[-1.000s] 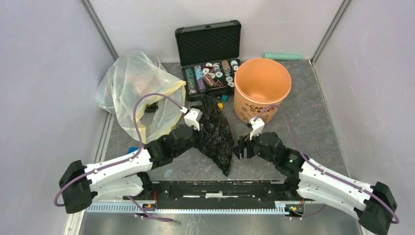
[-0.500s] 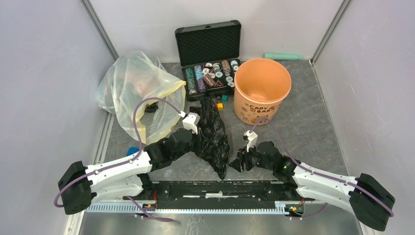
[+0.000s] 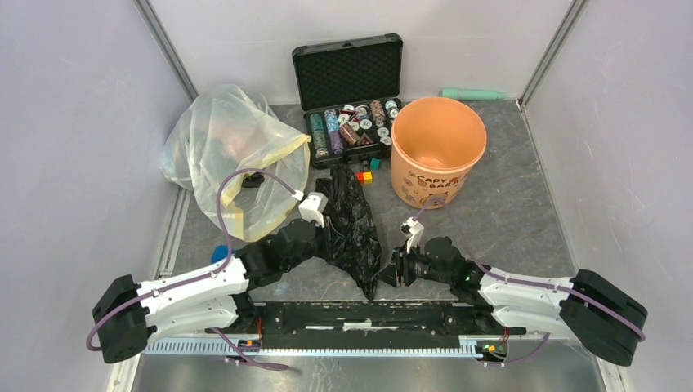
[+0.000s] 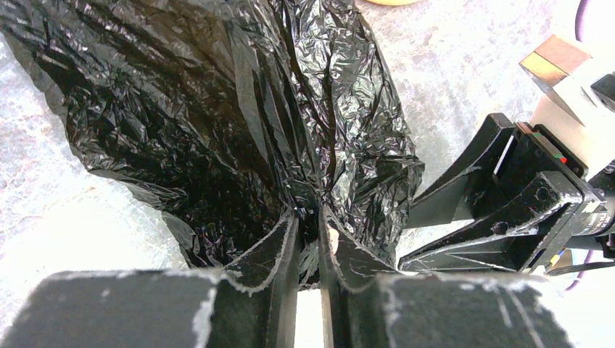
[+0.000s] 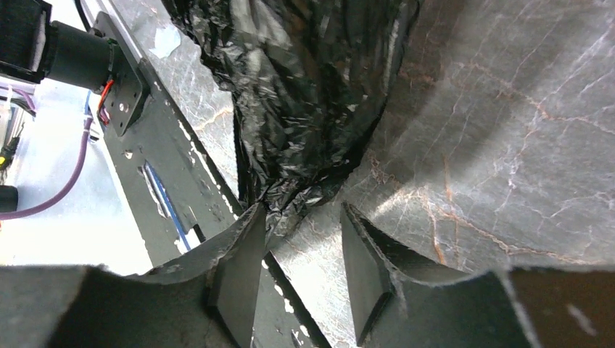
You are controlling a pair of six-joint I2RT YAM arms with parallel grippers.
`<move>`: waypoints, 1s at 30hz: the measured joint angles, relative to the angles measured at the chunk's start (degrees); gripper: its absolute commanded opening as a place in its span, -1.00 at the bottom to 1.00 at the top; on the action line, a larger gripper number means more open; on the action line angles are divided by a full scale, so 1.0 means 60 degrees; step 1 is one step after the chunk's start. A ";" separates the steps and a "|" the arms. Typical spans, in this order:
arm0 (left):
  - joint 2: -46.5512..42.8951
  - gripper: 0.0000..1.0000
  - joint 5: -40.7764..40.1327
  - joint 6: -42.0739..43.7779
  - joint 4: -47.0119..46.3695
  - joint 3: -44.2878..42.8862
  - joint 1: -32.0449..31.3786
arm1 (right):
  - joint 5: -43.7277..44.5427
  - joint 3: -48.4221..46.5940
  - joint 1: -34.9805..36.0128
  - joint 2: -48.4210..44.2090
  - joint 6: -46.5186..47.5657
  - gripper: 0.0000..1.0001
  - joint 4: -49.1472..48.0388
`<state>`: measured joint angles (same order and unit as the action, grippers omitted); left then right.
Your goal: Put the trash bags into the trash bin
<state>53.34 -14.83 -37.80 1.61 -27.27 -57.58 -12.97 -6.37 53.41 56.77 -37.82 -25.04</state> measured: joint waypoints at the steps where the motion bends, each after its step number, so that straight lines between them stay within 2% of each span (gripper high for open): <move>1: -0.0029 -0.58 0.0000 -0.0025 -0.0004 0.0058 0.0000 | 0.0004 -0.0004 0.0029 0.0157 -0.0051 -0.19 -0.0113; 6: -0.0171 -0.57 -0.0004 -0.0226 0.0040 0.0346 0.0000 | 0.0036 -0.0004 0.0080 0.0754 -0.0317 -0.80 -0.0503; 9: -0.0379 -0.57 -0.0029 -0.0291 0.0233 0.0364 0.0004 | 0.0251 0.0000 0.0080 0.0707 -0.0452 -0.98 -0.0659; 15: -0.1064 -0.55 -0.0193 -0.0302 0.0590 0.0393 0.0000 | 0.0783 0.0040 0.0080 -0.0029 -0.0495 -1.00 -0.0525; 18: -0.1337 -0.54 -0.0361 -0.0310 0.0911 0.0419 0.0000 | 0.1300 0.0033 0.0080 -0.0627 -0.0419 -1.00 0.0051; 24: -0.1912 -0.50 -0.0834 -0.0557 0.1818 0.0696 0.0004 | 0.3042 -0.0102 0.0080 -0.2233 -0.0153 -1.00 0.2127; 30: -0.2514 -0.45 -0.1872 -0.1071 0.3381 0.0743 0.0004 | 0.5486 -0.0426 0.0080 -0.4025 -0.0113 -1.00 0.4601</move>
<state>38.26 -26.06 -44.23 21.89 -22.81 -57.56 19.94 -8.93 53.89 32.62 -38.50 2.57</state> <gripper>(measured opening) 0.265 0.007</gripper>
